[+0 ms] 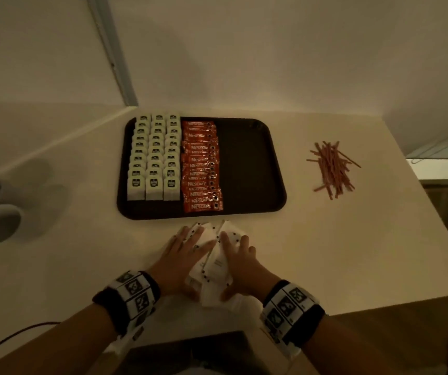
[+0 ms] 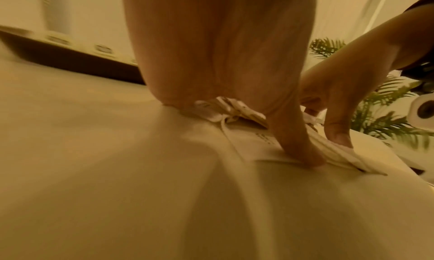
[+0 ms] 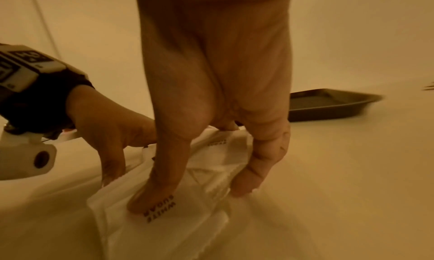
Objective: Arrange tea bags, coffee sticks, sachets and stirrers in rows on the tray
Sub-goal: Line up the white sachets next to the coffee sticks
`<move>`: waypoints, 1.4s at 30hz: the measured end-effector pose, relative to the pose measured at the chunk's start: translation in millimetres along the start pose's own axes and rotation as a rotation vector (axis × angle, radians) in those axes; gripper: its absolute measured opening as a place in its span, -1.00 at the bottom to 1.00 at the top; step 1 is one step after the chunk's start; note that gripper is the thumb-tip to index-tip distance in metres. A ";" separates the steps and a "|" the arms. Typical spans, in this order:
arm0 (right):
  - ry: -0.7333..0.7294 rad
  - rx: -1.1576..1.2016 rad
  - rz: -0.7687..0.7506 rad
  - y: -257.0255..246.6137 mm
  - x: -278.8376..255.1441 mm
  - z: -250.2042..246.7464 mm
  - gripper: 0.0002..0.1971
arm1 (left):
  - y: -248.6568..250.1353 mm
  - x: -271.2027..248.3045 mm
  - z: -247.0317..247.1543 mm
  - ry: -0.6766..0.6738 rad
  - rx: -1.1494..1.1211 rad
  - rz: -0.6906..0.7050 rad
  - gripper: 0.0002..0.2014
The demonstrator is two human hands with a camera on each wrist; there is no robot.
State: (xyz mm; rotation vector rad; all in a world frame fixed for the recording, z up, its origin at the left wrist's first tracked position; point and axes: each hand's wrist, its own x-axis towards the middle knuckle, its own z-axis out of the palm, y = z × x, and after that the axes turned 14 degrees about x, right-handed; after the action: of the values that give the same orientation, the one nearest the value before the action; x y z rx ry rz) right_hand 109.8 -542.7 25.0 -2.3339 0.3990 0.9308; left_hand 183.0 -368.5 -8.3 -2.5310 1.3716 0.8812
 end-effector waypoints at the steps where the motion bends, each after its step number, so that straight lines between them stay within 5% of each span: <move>1: -0.008 -0.009 -0.018 -10.0 3.0 3.1 0.38 | -7.5 -8.0 5.3 0.009 0.000 -0.027 0.21; 7: -0.027 0.077 -0.090 -42.3 12.3 -4.1 0.38 | -24.7 -37.1 14.6 0.051 -0.095 -0.162 0.21; 12: 0.218 0.183 0.015 -41.5 14.0 -18.1 0.17 | -31.8 -50.7 7.8 0.119 -0.288 -0.227 0.12; 15: 0.241 0.150 0.097 -40.0 12.3 -8.2 0.17 | -41.8 -68.3 4.0 0.251 -0.500 -0.332 0.03; 20: 0.288 0.158 0.045 -46.1 15.0 10.4 0.08 | -59.0 -90.4 18.9 0.404 -0.641 -0.418 -0.58; 26: 0.239 0.344 0.028 -37.5 23.7 4.4 -0.23 | -75.5 -107.4 35.2 0.437 -0.739 -0.517 -0.70; 38: 0.120 0.808 -0.039 -7.0 21.8 -22.6 -0.74 | -82.6 -104.1 -3.2 0.597 -0.848 -0.418 -0.75; 42: 0.125 0.973 -0.063 5.2 12.4 -38.2 -0.67 | -75.8 -99.5 -27.8 0.639 -0.884 -0.353 -0.76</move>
State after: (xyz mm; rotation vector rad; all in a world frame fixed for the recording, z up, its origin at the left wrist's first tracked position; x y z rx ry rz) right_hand 136.2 -571.2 36.4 -1.4894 0.6456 0.3986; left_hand 214.3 -263.0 57.3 -3.8167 0.5936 0.7278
